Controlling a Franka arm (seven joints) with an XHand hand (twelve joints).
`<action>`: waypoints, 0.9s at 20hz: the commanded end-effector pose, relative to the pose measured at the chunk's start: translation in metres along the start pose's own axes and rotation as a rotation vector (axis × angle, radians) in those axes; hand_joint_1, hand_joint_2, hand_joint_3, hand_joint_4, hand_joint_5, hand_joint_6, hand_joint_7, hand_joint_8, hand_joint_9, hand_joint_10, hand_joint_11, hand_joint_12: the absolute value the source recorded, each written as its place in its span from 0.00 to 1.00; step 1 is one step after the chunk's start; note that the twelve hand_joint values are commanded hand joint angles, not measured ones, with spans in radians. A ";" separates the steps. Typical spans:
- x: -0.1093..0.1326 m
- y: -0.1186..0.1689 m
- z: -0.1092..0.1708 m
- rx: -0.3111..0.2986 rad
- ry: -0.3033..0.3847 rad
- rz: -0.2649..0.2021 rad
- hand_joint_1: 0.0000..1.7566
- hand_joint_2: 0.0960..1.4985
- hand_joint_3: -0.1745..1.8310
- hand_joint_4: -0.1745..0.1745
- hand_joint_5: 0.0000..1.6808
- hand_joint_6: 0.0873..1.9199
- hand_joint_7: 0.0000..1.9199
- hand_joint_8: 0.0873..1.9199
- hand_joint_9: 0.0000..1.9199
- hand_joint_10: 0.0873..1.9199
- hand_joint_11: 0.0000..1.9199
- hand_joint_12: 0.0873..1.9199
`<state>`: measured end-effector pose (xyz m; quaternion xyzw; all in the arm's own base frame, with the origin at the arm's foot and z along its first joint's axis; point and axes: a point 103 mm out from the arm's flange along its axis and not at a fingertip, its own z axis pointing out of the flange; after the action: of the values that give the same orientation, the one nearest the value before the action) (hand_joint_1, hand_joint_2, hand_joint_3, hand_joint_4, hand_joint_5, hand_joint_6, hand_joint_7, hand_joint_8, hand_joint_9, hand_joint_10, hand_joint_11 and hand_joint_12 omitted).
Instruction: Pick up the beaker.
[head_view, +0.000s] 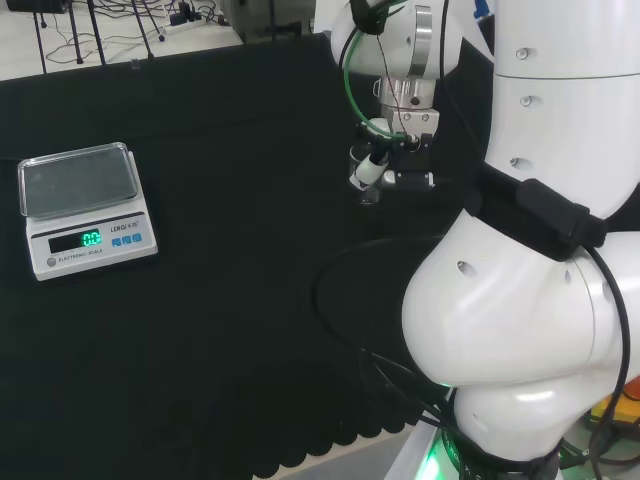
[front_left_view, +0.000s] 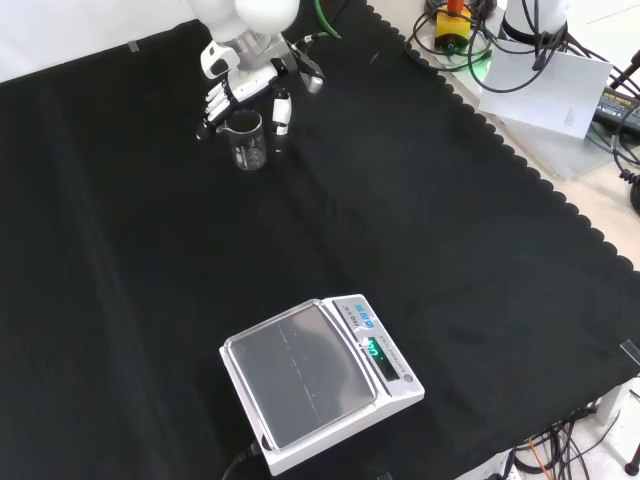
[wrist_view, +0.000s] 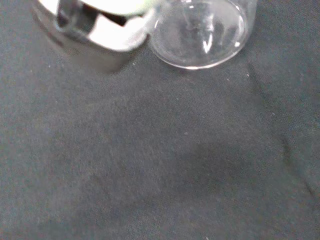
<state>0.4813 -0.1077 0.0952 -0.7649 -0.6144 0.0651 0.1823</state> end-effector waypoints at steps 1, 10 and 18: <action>0.010 0.003 -0.003 -0.048 0.005 -0.011 0.60 0.38 0.46 0.55 0.21 0.06 0.15 0.42 0.30 0.42 0.23 0.72; 0.013 0.008 0.001 -0.053 0.011 -0.014 0.65 0.44 0.51 0.50 0.19 0.74 0.23 0.53 0.39 0.47 0.38 0.64; 0.015 0.012 0.004 -0.054 0.009 -0.010 0.63 0.61 0.41 0.14 0.34 0.82 0.23 0.71 0.38 0.65 0.42 0.62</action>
<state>0.4931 -0.0958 0.0905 -0.7663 -0.6196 0.0441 0.1642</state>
